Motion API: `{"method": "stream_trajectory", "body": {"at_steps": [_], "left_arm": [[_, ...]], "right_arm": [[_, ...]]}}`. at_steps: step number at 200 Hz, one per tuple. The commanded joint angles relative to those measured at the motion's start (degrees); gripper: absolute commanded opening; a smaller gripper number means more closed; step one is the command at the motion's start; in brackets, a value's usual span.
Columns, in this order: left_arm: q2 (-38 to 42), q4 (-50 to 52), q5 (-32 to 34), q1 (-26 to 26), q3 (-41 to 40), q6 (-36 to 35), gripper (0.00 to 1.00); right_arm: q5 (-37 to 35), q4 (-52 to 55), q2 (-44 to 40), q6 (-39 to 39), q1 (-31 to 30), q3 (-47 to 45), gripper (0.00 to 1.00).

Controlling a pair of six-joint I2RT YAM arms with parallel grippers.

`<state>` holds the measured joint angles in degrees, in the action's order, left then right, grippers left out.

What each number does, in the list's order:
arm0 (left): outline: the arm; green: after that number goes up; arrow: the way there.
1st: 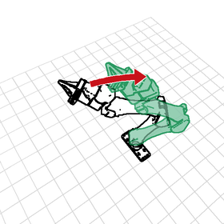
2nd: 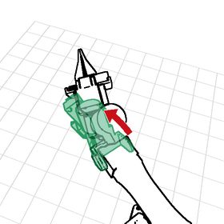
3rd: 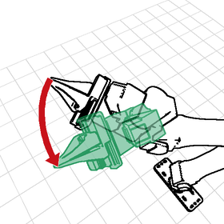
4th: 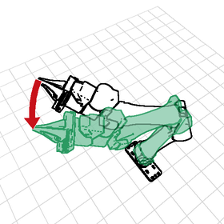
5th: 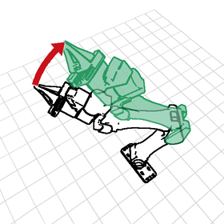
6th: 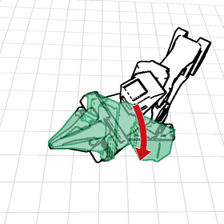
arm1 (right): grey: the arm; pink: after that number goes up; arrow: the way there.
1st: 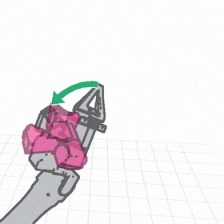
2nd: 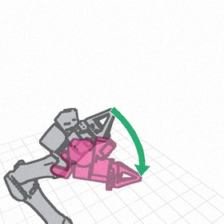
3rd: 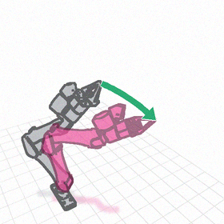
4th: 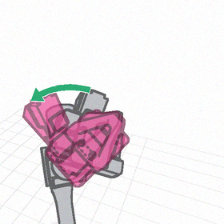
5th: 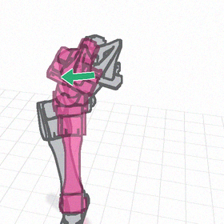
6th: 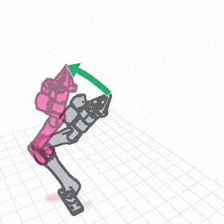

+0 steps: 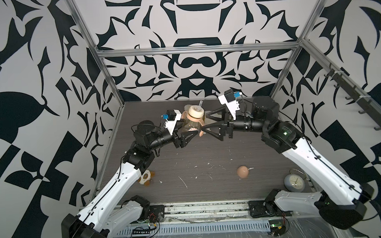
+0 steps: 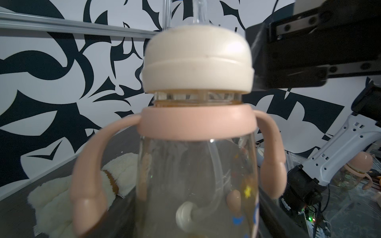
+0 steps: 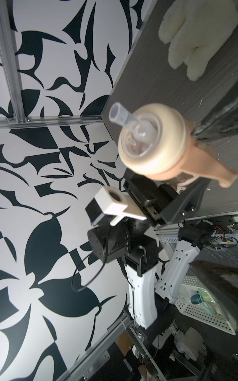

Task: Assemble the baby bottles
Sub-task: Screw the nipple onto the baby bottle.

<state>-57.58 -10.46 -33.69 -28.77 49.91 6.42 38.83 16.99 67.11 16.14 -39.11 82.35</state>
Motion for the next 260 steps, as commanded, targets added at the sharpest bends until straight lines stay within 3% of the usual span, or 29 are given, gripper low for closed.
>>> {"method": "stream_trajectory", "body": {"at_steps": [1, 33, 71, 115, 260], "left_arm": [[-0.25, -2.45, 0.03, 0.21, 1.91, 0.26, 0.0], [0.08, -1.79, -0.75, 0.21, 2.3, -0.03, 0.0], [0.59, -0.91, -1.8, 0.21, 2.2, -0.08, 0.0], [0.21, 0.7, -2.17, 0.21, 2.89, -1.47, 0.0], [-2.48, -2.06, -2.01, 1.25, 2.47, -0.29, 0.0]], "right_arm": [[-0.19, 1.68, -3.18, 0.45, -0.26, -0.32, 0.91], [-6.63, -2.84, -3.93, 0.44, 2.87, -3.6, 0.97], [-0.4, -12.43, 5.28, 2.81, 5.65, -1.22, 1.0], [6.23, -14.47, 11.84, 4.82, 5.67, 3.35, 1.0], [7.18, -7.48, 5.99, 6.97, 2.62, 1.45, 0.95]]}}
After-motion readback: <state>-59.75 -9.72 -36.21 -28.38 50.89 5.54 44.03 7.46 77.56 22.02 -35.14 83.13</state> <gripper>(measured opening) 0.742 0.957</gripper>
